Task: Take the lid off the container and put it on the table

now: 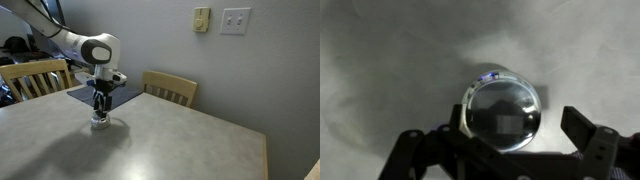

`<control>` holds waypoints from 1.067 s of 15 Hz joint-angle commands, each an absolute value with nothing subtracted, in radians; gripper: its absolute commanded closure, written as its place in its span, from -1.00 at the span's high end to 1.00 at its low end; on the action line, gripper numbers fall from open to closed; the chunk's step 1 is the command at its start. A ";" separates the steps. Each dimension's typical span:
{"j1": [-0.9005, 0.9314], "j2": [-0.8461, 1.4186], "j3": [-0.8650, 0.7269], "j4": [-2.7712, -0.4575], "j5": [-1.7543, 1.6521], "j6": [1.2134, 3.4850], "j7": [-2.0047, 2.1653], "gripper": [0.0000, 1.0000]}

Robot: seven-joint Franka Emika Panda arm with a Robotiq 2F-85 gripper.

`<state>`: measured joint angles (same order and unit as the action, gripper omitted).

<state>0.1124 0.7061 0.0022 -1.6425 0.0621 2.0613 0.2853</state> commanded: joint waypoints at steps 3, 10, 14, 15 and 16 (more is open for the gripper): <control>0.097 0.654 -0.009 -1.704 0.064 2.124 0.274 1.00; 0.088 0.670 -0.005 -1.699 0.078 2.109 0.272 1.00; 0.087 0.671 -0.003 -1.705 0.080 2.106 0.269 1.00; 0.088 0.671 -0.003 -1.705 0.079 2.106 0.270 1.00; 0.088 0.671 -0.003 -1.704 0.079 2.103 0.269 1.00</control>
<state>0.0955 0.6874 -0.0083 -1.6819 0.0677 2.1029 0.2837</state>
